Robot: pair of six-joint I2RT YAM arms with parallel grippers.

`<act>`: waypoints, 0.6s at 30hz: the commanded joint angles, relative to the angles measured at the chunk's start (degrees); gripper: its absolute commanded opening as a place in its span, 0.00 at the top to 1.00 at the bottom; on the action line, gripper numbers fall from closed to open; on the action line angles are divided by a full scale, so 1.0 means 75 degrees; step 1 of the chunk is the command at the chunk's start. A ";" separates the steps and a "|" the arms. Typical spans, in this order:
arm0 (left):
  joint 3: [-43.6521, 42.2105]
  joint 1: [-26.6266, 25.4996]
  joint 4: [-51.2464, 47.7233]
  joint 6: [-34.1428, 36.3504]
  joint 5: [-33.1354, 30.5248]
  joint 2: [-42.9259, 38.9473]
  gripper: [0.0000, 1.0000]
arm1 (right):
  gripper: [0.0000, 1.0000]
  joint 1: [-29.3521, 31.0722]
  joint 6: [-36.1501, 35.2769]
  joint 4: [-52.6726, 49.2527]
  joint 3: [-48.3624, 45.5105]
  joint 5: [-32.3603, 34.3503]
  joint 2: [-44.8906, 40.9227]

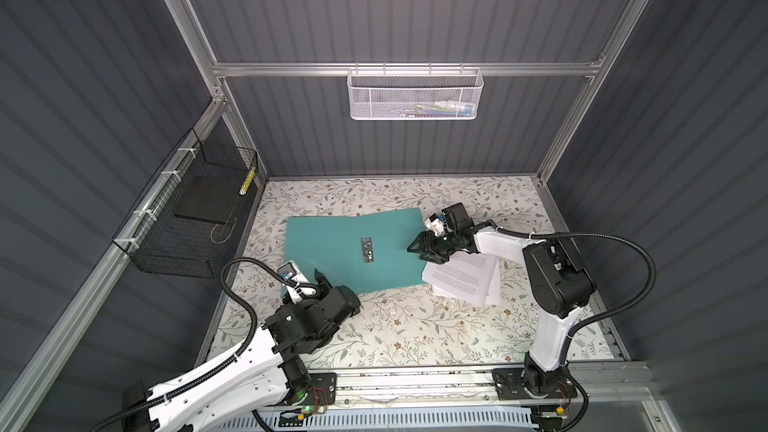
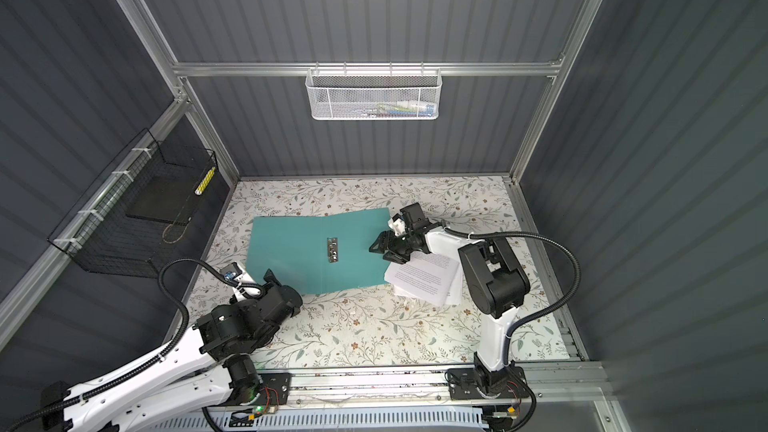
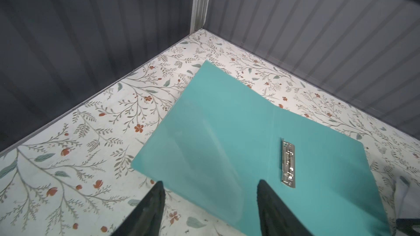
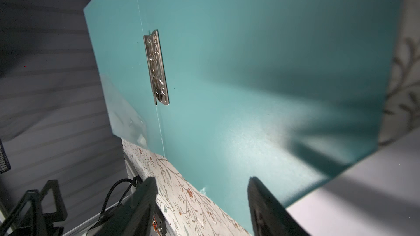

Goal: Put the files into the folder
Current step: 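Swing top cover open toward papers with right gripper while left gripper draws back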

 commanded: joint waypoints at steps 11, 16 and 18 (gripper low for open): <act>0.1303 0.0590 0.5244 0.4557 0.2417 0.3835 0.36 | 0.34 -0.0418 -0.0440 -0.0157 -0.1121 0.0816 -0.1762; 0.1501 0.2136 0.5679 0.3949 0.4470 0.4935 0.36 | 0.33 -0.0720 -0.0802 -0.0883 -0.1308 0.1433 -0.2263; 0.1577 0.2543 0.5807 0.3803 0.4870 0.5269 0.36 | 0.32 -0.0870 -0.0886 -0.0939 -0.1471 0.1486 -0.2466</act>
